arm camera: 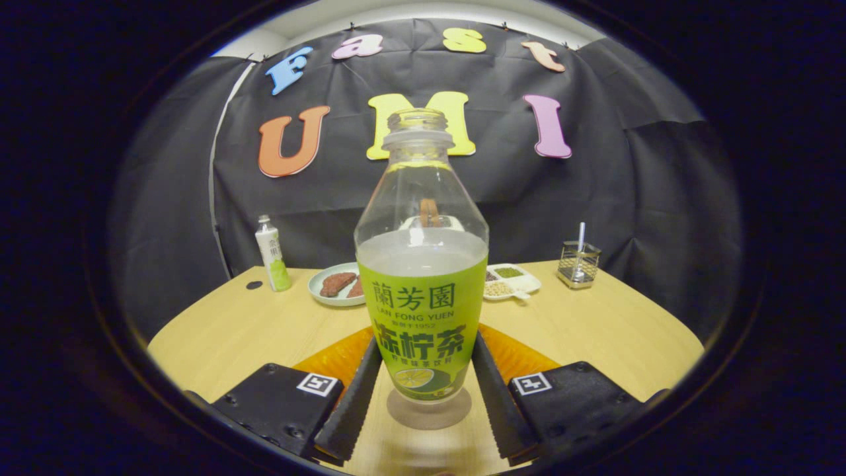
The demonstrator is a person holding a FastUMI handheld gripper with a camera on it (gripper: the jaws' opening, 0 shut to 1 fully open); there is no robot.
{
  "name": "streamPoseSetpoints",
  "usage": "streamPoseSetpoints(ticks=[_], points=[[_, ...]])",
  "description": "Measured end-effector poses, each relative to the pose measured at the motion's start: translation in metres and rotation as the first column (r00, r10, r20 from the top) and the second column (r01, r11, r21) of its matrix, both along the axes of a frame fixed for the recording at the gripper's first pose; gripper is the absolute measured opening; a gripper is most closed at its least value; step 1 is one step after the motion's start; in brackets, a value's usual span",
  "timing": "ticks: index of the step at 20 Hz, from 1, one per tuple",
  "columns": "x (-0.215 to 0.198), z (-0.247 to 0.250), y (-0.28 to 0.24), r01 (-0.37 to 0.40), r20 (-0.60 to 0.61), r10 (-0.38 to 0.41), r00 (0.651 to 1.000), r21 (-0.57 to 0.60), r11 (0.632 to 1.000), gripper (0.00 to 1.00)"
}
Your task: Take the bottle from table, then pour the juice into the cup, finally place the bottle on the coaster
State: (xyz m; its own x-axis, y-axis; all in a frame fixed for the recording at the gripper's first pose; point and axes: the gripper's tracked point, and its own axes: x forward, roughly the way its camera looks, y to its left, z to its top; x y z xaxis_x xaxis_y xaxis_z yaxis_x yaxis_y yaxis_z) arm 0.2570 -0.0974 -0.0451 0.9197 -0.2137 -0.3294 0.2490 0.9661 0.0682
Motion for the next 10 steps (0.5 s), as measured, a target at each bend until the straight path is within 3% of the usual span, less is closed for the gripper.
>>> streamPoseSetpoints(ticks=[10], points=[[0.009, -0.042, 0.005, -0.03, -0.108, 0.024, 0.994, -0.054, 0.998, 0.82]])
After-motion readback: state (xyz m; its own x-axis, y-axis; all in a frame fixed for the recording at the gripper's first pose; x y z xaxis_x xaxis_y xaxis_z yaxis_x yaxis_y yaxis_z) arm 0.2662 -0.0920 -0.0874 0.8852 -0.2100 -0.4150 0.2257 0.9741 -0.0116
